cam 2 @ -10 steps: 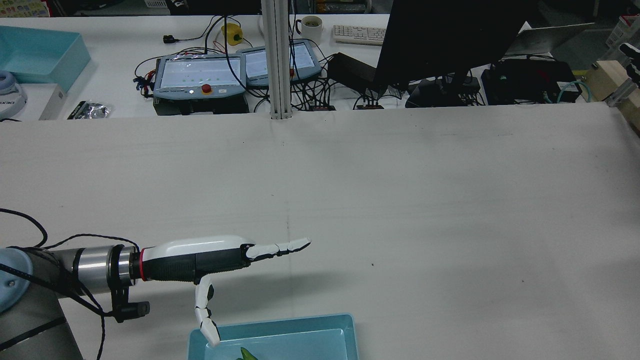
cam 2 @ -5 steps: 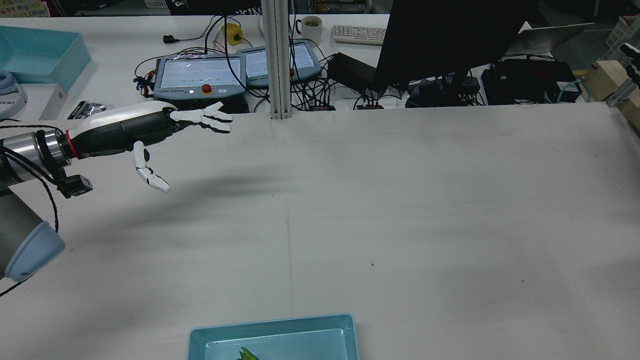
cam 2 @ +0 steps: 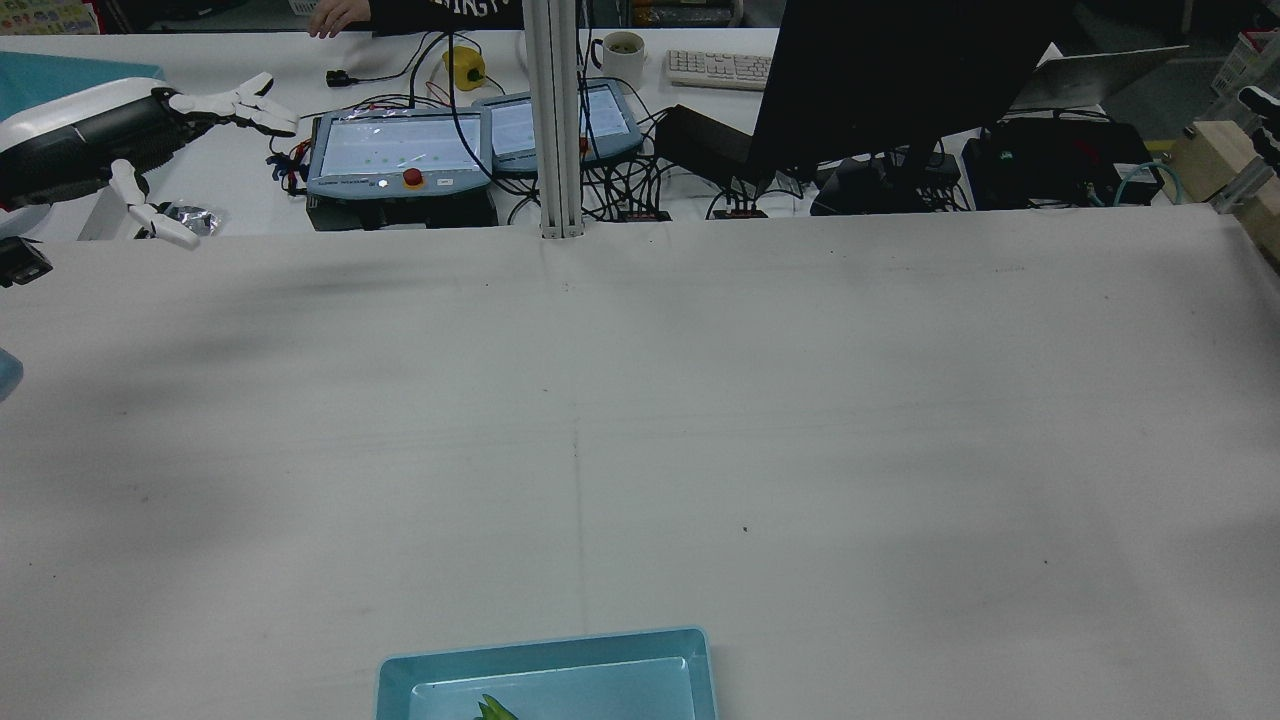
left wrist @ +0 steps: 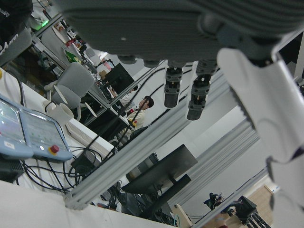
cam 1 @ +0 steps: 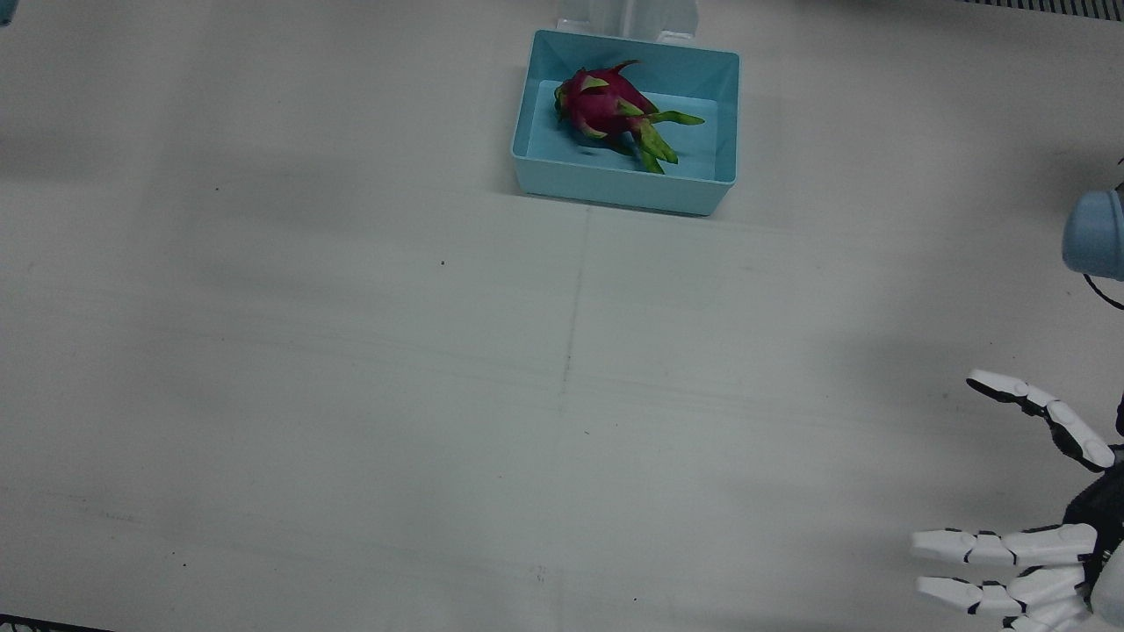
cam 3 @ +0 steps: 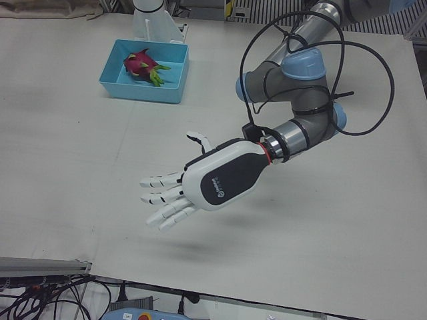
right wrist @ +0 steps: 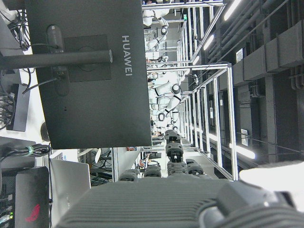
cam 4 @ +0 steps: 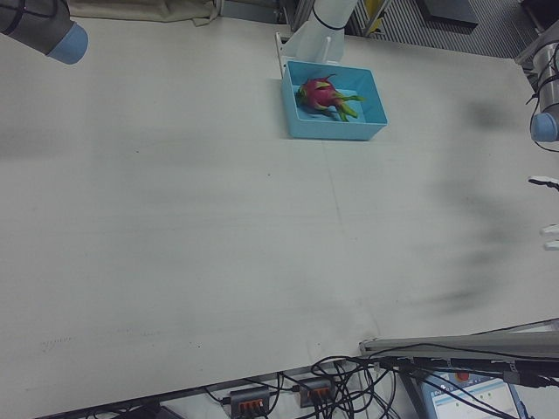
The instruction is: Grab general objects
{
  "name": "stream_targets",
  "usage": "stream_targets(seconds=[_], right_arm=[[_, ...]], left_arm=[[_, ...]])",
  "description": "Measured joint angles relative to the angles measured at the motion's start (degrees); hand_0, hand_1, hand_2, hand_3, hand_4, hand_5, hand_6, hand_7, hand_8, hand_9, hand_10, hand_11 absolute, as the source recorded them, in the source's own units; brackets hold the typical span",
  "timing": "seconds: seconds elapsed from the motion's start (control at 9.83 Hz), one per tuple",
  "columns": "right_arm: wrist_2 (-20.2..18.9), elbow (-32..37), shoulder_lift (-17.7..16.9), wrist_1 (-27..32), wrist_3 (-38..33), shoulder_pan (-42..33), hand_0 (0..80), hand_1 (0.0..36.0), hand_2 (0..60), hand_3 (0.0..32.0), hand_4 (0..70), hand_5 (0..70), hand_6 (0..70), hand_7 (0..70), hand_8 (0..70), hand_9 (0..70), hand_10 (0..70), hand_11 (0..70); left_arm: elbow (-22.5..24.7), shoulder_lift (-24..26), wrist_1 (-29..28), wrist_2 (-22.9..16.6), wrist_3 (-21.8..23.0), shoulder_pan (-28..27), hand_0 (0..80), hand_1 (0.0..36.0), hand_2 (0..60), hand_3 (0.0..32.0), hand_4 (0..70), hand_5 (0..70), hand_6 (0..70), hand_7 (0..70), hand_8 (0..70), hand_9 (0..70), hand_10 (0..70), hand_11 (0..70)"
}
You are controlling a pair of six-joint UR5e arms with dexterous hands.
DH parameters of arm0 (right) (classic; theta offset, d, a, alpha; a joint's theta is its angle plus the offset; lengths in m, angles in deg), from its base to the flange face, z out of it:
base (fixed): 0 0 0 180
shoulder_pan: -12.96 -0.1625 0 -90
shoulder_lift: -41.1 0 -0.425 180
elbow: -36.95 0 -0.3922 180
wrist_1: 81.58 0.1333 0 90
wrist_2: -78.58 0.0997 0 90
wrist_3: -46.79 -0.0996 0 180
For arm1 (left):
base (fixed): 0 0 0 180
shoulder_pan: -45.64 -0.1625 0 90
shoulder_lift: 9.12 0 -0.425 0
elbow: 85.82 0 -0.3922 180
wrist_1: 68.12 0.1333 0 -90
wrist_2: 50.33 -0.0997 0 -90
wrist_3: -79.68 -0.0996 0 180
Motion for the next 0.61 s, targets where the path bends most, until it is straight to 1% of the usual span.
stream_targets(seconds=[0.1,0.2,0.31,0.41,0.61], right_arm=[[0.00,0.00,0.01,0.00,-0.01,0.00,0.0,0.0,0.0,0.0,0.0,0.0,0.0,0.0,0.0,0.0,0.0,0.0],[0.00,0.00,0.01,0.00,-0.01,0.00,0.0,0.0,0.0,0.0,0.0,0.0,0.0,0.0,0.0,0.0,0.0,0.0],[0.00,0.00,0.00,0.00,-0.01,0.00,0.0,0.0,0.0,0.0,0.0,0.0,0.0,0.0,0.0,0.0,0.0,0.0],[0.00,0.00,0.00,0.02,0.00,0.00,0.0,0.0,0.0,0.0,0.0,0.0,0.0,0.0,0.0,0.0,0.0,0.0],[0.00,0.00,-0.01,0.02,0.02,0.00,0.0,0.0,0.0,0.0,0.0,0.0,0.0,0.0,0.0,0.0,0.0,0.0]], left_arm=[[-2.53,-0.06,-1.95,1.53,-0.53,1.55,51.2,19.3,20.2,0.0,22.5,9.2,12.2,24.4,5.6,3.4,0.6,2.2],[-4.98,-0.40,-4.32,3.94,-0.91,2.70,51.4,19.8,20.8,0.0,21.9,8.1,11.3,23.0,3.9,3.2,0.1,1.3],[-6.86,-1.62,-6.73,7.52,-1.04,3.59,50.6,18.9,19.9,0.0,21.2,6.8,11.5,23.4,3.8,3.2,0.9,2.8],[-7.92,-3.64,-8.90,10.69,-1.14,4.88,49.2,17.0,18.6,0.0,20.8,5.6,13.0,25.6,5.0,3.7,2.9,5.5],[-9.43,-8.55,-13.08,15.84,-1.51,7.01,49.0,16.2,16.4,0.0,19.9,3.1,14.4,27.1,4.2,4.0,5.7,9.7]])
